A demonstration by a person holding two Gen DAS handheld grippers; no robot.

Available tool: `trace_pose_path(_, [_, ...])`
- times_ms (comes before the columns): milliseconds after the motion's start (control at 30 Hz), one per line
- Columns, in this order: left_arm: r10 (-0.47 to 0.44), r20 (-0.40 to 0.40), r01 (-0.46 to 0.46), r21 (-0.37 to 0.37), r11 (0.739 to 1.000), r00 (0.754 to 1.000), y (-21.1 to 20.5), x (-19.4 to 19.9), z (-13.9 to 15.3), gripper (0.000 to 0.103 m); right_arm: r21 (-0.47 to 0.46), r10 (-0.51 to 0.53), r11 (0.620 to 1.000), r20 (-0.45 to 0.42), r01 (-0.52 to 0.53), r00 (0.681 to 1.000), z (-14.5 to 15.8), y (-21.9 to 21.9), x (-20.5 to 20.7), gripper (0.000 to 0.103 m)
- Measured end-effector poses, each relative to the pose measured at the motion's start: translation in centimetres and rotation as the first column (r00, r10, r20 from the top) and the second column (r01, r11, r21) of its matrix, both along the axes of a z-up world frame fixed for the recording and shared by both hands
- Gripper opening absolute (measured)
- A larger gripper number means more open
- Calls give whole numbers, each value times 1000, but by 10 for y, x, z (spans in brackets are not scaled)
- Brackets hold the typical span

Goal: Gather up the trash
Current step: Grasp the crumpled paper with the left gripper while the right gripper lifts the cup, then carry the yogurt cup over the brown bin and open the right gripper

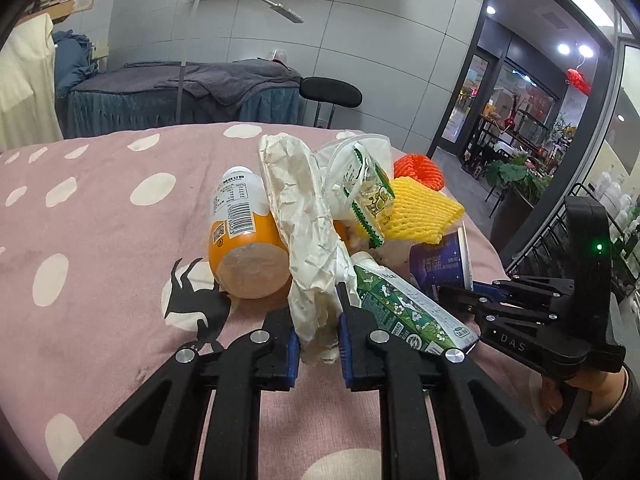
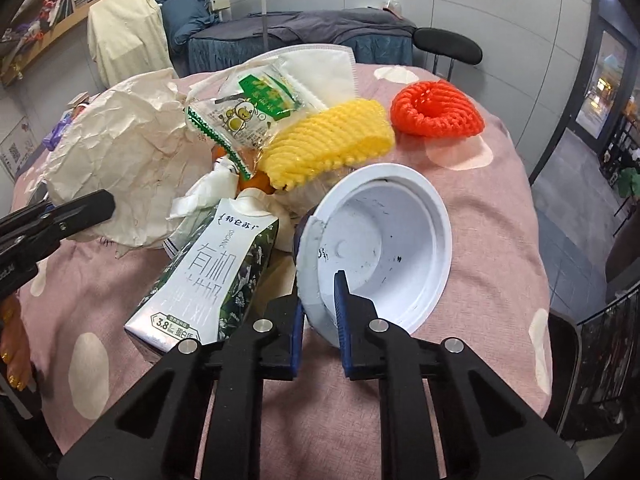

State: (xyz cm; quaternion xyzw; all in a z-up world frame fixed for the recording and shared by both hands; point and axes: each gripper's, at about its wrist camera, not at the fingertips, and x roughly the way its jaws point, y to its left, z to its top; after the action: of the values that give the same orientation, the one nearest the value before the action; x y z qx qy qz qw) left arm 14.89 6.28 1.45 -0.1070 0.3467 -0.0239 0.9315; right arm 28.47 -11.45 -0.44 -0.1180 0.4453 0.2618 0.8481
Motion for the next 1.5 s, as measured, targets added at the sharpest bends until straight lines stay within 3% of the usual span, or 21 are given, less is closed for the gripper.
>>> trace_pose_path(233, [-18,47,18,5,1000,999,-2,-15,14,15,55,-17,998,52,14,998,20,-12,-25,9])
trace_pose_path(533, [-98,128,96,21,995,987,-26,-28,36,15,174,-96,982,128,72,987,55,-59,-68,9])
trace_pose_path(733, [-205,168,203,33,979,964,-62,-24,45,15,208,-241,957,188,201,952,69,-124,-86,9])
trace_pose_path(833, [-266,173,264,34,964,948,-84,-20,44,15,202,-334,933,175,298,926,65,-162,-85,9])
trace_pose_path(1033, [-383,123,387,-13,922,916,-134,0,29,15,132,-505,859,70,494,860,9,-238,-63,9])
trace_pose_path(1267, [-469,95,471,3,882,878,-186,3,25,15,58,-622,766,-185,640,761,-106,-296,-25,9])
trace_pose_path(1500, [-526,34,526,9,850,850,-222,15,10,15,-20,-637,748,-306,664,708,-179,-300,-1,9])
